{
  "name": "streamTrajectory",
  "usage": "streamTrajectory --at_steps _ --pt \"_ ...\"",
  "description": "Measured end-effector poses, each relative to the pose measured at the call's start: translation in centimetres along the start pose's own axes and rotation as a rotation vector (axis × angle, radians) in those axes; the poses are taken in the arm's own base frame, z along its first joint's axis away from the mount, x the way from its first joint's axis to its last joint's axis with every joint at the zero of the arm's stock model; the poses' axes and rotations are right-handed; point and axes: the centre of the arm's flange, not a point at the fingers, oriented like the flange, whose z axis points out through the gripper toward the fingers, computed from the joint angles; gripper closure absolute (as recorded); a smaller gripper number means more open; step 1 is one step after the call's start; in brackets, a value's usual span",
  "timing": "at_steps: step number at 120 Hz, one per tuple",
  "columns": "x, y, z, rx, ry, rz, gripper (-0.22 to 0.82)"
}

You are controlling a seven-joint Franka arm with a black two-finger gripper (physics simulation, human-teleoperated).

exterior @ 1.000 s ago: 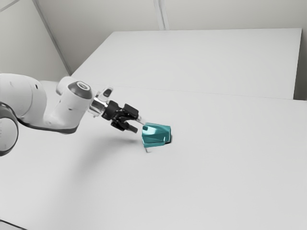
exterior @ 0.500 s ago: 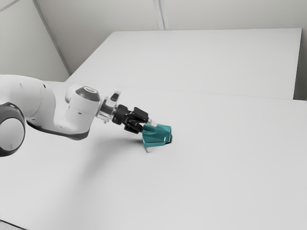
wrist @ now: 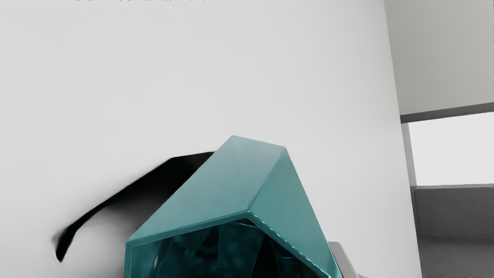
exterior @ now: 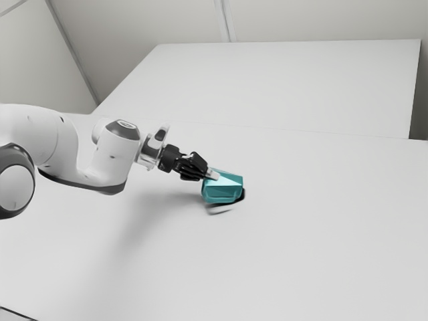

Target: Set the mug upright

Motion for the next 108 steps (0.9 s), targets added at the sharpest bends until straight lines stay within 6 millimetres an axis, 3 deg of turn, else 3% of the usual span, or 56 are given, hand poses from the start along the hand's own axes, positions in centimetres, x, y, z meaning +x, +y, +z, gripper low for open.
streamTrajectory --at_steps 21,41,51,78,92,108 --pt "0.4 1.4 -0.9 0.002 0.012 0.039 0.75" --pt "1.1 6.0 -3.5 0.052 -0.005 0.162 0.75" --pt "1.1 8.3 -5.1 0.134 -0.060 0.242 0.75" --pt "1.5 11.8 -8.4 0.474 -0.267 0.415 0.77" --pt "1.7 13.1 -8.5 0.660 -0.363 0.472 0.78" --pt "1.6 14.1 -7.2 0.803 -0.405 0.497 0.78"
